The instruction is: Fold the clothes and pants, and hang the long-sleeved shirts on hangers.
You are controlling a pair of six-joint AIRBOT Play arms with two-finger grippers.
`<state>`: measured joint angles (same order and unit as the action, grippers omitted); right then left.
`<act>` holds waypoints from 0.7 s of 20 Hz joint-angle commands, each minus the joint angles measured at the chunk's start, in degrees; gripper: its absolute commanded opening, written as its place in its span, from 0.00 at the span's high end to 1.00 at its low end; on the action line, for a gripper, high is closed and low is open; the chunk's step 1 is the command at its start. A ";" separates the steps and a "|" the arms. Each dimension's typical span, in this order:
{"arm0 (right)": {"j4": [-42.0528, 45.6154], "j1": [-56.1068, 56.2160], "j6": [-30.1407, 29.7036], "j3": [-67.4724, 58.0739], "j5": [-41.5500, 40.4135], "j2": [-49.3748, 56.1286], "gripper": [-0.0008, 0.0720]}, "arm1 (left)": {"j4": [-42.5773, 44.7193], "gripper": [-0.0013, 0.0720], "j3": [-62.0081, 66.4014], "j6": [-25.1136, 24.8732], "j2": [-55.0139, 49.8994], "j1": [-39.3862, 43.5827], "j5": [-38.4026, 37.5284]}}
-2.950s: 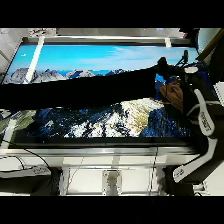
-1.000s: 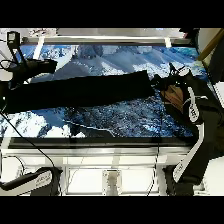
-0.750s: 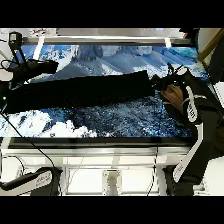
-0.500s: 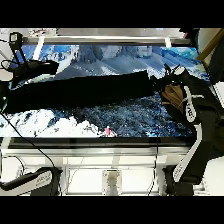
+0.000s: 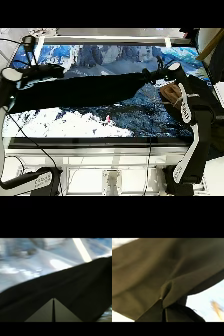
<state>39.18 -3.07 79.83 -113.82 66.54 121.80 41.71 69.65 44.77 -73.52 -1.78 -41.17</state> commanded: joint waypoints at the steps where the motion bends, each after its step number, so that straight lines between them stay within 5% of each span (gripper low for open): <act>1: -7.45 1.38 -0.68 -8.17 1.53 -1.38 0.99 | -3.85 0.96 0.00 1.01 -4.11 8.44 -0.61; 8: -10.16 12.13 -3.93 -7.26 1.49 -4.24 0.99 | -4.94 0.96 0.02 16.09 -21.24 27.85 12.07; 14: -6.84 21.84 -6.69 -5.14 -3.61 -3.58 0.99 | -2.82 0.96 0.02 18.38 -21.11 22.69 12.66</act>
<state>30.61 14.66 74.24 -119.66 65.49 117.84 37.30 69.65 61.36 -94.98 23.62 -29.43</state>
